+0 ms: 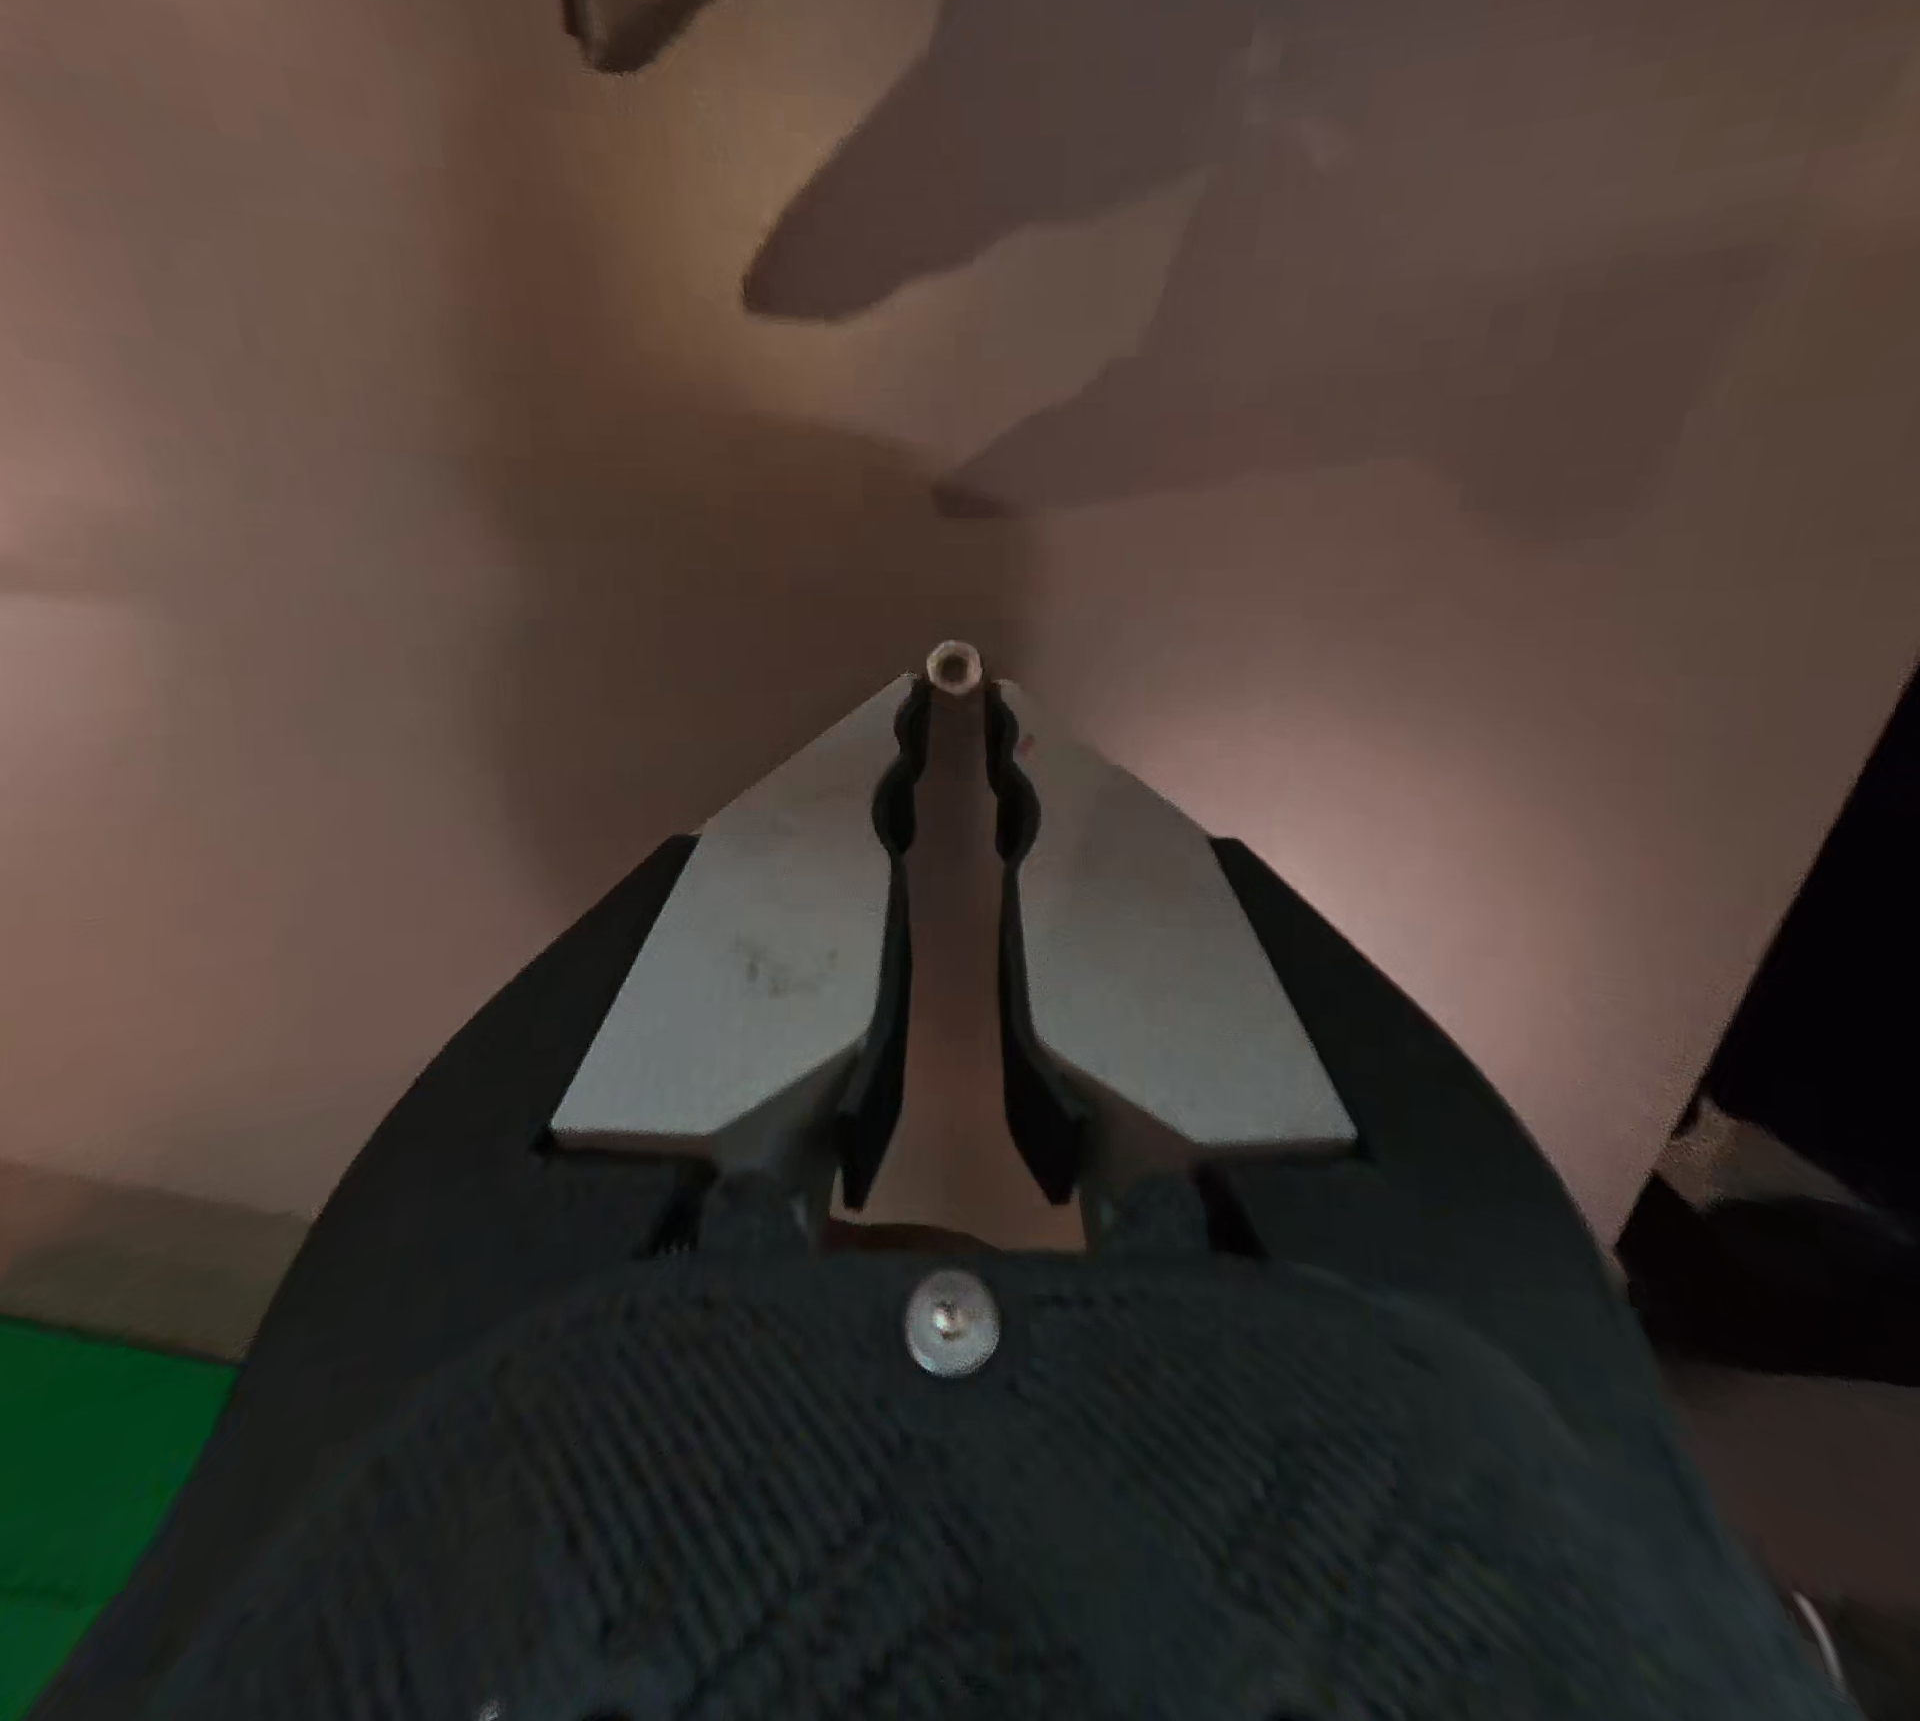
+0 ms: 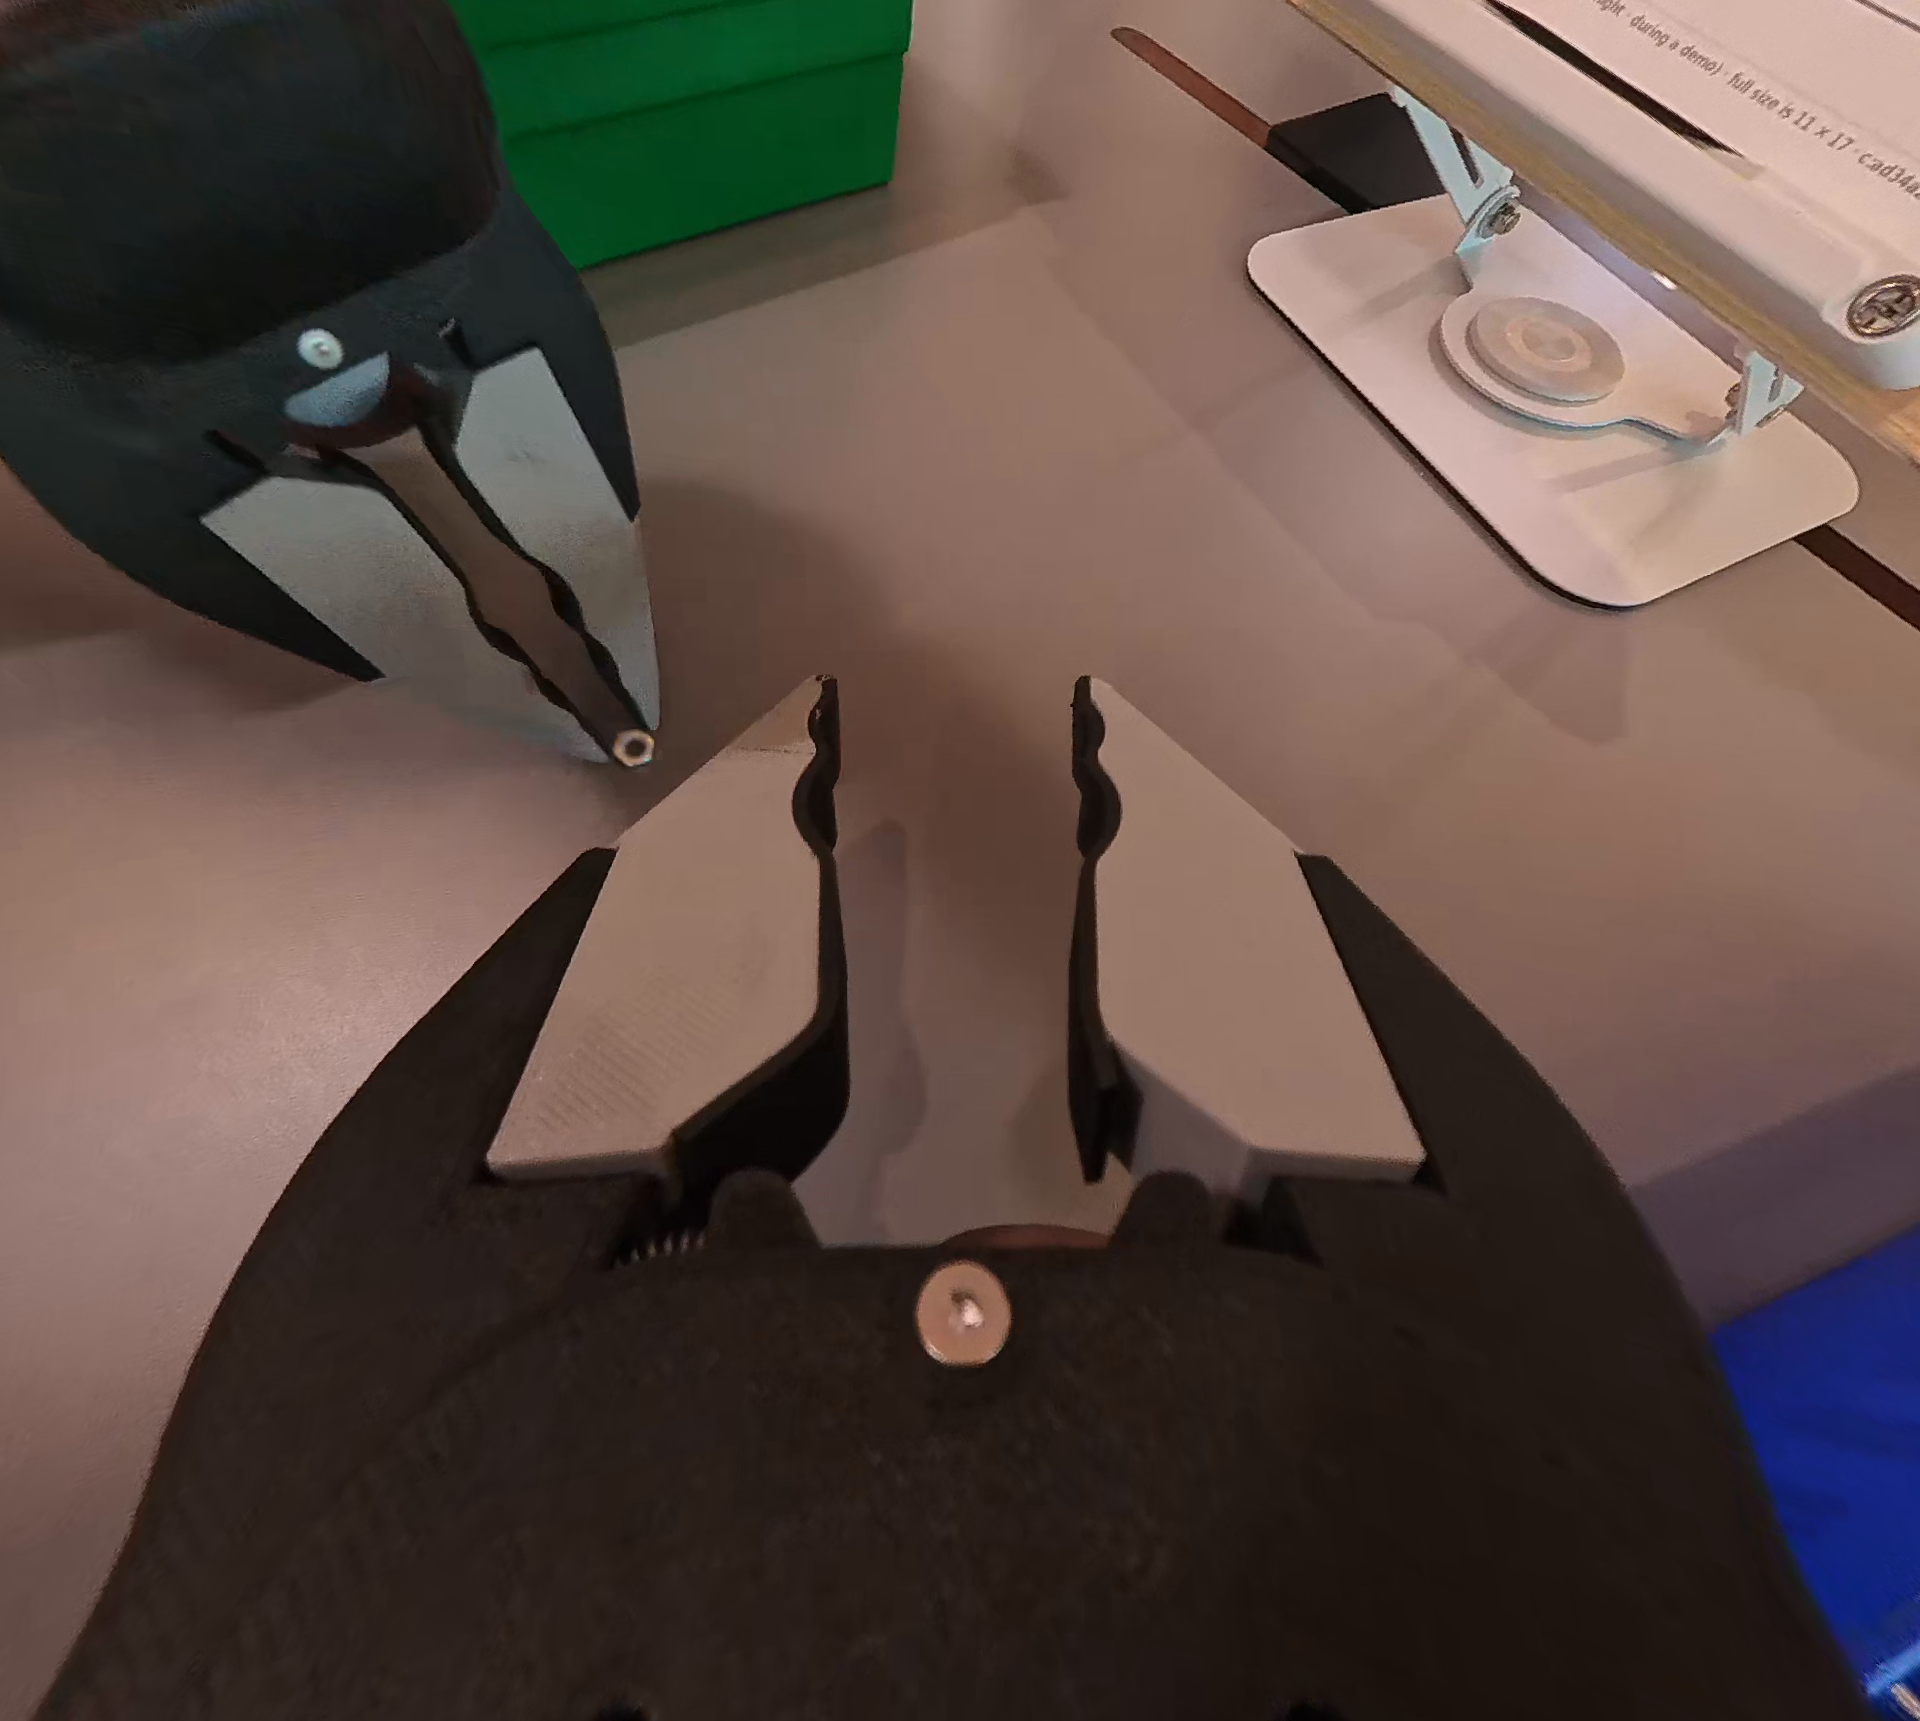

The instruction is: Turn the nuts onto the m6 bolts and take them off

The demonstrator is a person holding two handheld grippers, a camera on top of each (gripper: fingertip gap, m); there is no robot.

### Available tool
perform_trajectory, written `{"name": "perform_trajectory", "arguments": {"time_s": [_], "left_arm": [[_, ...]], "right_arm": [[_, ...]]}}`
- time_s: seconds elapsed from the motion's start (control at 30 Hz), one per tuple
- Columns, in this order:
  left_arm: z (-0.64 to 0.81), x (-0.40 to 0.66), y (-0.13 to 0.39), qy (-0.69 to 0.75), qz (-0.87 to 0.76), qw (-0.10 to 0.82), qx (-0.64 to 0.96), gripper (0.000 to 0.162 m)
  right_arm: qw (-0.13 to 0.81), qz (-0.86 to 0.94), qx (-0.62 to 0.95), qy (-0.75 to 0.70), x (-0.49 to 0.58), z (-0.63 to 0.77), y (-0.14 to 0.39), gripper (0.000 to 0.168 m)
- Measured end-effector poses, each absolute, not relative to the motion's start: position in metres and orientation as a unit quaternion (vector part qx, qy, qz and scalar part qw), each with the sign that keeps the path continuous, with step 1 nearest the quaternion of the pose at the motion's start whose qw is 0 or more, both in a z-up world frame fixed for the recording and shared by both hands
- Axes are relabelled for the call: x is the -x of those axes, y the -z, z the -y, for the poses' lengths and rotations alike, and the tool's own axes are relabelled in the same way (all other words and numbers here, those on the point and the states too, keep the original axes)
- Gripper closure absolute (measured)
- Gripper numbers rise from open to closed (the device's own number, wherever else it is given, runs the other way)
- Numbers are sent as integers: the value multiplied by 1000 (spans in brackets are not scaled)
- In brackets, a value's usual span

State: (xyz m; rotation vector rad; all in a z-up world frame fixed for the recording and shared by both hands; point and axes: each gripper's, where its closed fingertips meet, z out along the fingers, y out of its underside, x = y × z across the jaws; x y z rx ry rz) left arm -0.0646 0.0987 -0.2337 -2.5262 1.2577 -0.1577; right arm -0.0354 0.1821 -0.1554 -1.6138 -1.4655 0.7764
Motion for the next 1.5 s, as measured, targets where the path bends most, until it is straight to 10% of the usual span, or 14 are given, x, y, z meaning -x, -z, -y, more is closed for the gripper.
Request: {"name": "perform_trajectory", "arguments": {"time_s": [0.03, 0.6, 1.5], "left_arm": [[-98, 65, 233, 60, -435, 154, 885, 149], [-105, 257, 83, -57, -266, 313, 910, 136], [-140, 399, 234, -36, -164, 76, 983, 144]], "right_arm": [[403, 580, 637, -308, 35, -182, 154, 126], [390, 580, 642, -315, 33, -182, 160, 126], [358, 584, 654, -320, 38, -188, 181, 127]]}}
